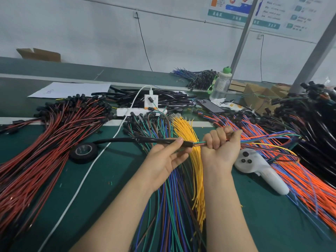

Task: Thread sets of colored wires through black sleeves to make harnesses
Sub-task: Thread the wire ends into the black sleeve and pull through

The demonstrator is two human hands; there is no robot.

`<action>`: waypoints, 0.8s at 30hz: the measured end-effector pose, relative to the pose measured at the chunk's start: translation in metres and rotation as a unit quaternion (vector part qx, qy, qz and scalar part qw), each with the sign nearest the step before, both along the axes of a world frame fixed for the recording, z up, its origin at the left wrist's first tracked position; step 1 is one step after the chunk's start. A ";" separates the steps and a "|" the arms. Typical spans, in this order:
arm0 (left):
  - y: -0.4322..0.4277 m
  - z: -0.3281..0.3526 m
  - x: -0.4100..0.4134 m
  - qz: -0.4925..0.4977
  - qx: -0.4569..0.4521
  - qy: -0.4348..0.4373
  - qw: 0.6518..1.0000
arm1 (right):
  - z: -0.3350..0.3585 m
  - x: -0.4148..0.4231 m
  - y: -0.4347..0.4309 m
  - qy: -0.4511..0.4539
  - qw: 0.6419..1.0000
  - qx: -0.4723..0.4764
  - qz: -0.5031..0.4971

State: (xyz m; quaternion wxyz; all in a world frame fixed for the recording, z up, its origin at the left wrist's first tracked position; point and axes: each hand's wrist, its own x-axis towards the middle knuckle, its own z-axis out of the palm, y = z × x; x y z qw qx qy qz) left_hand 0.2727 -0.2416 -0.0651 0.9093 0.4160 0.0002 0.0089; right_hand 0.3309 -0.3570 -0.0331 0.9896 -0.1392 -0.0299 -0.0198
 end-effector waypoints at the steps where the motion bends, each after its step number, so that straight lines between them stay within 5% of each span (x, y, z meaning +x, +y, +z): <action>1: 0.002 0.000 0.000 -0.010 0.006 0.000 1.000 | 0.000 0.000 -0.001 -0.003 1.000 -0.003 0.000; 8: 0.006 -0.001 0.000 -0.042 0.007 0.001 0.999 | 0.000 -0.001 -0.002 0.000 1.000 -0.006 -0.009; 24: -0.010 -0.002 0.004 0.079 -0.070 -0.057 0.993 | 0.006 -0.007 0.004 -0.002 1.000 -0.003 -0.010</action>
